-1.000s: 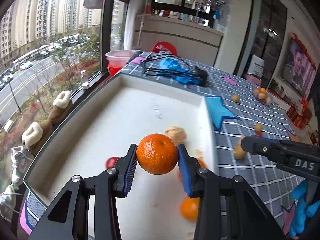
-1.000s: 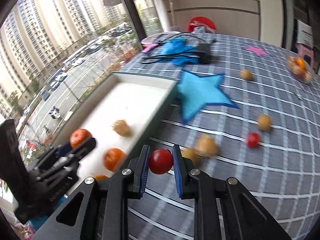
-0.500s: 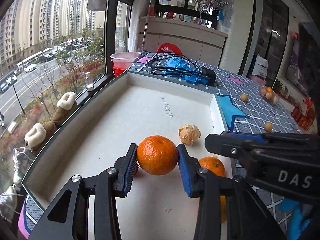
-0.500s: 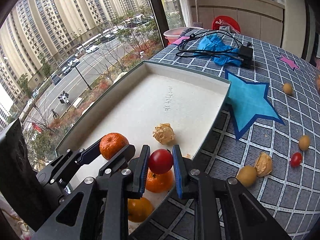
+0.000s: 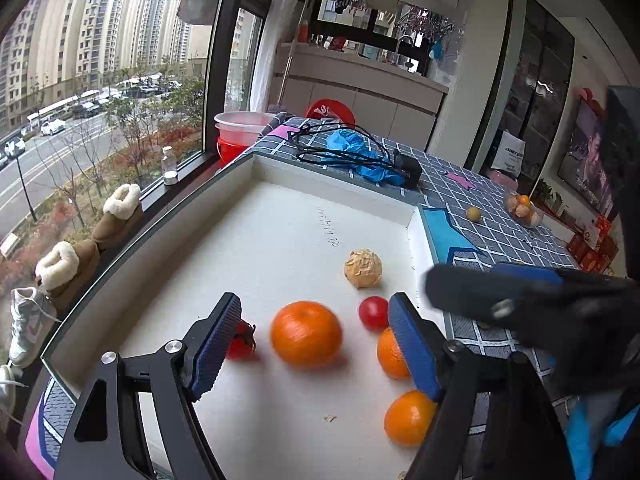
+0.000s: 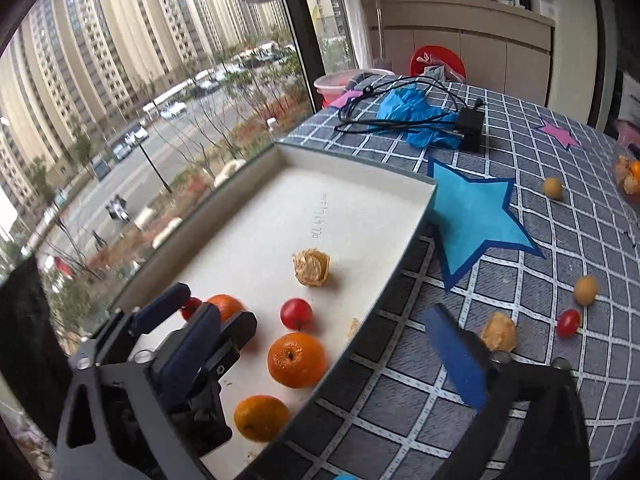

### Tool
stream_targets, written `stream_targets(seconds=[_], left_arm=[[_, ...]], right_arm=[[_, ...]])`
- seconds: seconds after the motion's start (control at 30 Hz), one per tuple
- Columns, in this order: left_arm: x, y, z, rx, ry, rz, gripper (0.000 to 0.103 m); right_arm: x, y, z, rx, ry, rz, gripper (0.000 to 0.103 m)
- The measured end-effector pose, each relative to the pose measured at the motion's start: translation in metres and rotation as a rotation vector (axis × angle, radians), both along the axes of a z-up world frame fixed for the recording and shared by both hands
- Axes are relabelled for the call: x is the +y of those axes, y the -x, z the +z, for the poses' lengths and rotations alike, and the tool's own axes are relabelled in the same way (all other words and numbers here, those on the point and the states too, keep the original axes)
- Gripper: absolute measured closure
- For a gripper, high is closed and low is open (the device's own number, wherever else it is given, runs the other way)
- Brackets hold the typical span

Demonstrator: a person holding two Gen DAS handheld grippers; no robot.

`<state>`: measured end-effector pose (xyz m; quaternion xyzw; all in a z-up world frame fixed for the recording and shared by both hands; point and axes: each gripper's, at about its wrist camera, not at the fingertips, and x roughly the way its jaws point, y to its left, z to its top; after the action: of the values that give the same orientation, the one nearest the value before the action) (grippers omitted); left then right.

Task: Organize fruits
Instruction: 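Carry the orange and tomato over the white tray and open both grippers, then withdraw both open tools from the tray back over the cloth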

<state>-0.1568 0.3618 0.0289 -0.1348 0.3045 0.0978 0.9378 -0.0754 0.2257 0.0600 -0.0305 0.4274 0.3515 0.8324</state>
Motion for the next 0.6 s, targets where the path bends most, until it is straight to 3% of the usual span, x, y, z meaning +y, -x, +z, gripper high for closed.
stream_targets(seconds=[0.33,0.6], left_arm=[[-0.004,-0.002,0.0,0.014,-0.031,0.01,0.023],[-0.007,-0.004,-0.002,0.035,-0.063,0.027,0.023]], right_arm=[[-0.07,-0.01,-0.009,0.033,0.035,-0.104,0.001],[-0.164,-0.026,-0.024,0.093,0.027,-0.308,0.001]])
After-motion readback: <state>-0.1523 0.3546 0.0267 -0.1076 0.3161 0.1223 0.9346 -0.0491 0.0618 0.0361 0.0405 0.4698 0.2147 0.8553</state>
